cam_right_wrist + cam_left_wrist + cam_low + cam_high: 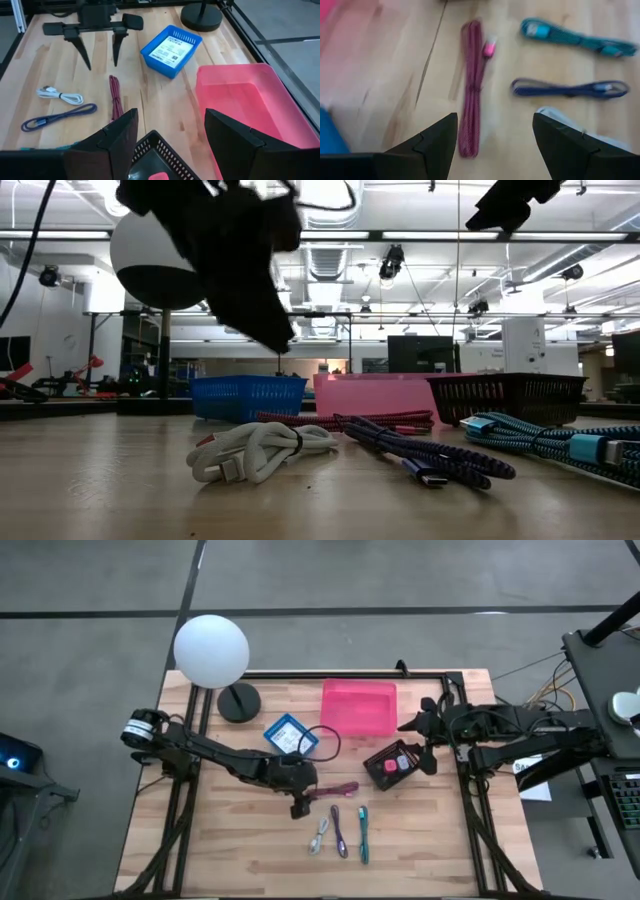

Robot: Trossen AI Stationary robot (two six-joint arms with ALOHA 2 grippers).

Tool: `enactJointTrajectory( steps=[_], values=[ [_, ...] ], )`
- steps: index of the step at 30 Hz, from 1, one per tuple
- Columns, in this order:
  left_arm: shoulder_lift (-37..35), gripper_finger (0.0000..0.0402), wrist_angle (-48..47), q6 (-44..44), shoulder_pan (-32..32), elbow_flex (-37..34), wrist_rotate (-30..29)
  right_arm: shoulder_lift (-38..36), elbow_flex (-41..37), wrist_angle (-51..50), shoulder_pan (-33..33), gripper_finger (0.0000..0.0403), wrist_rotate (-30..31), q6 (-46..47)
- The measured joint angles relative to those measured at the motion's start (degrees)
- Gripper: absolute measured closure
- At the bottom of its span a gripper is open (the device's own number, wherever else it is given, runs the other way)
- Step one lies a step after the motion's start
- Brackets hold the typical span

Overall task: Pick and place items into bin
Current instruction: Put the pink charger cable into the pink bin

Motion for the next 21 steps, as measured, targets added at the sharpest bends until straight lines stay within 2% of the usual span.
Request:
enactJointTrajectory(
  steps=[11, 18, 21],
  values=[
    [0.00, 0.0160, 3.04, -1.74, 0.02, -4.88, 1.50, -0.07, -1.31, 0.42, 0.00, 0.0188, 0.01, 0.00],
    [-0.02, 0.0160, 3.22, -1.51, 0.07, -6.45, 0.34, -0.07, -1.37, 0.97, -0.02, 0.0188, 0.02, -0.48],
    [1.50, 0.0160, 6.22, -1.68, 0.07, -7.61, 0.21, -0.07, -1.37, 1.04, -0.02, 0.0188, 0.03, -0.90]
  ],
)
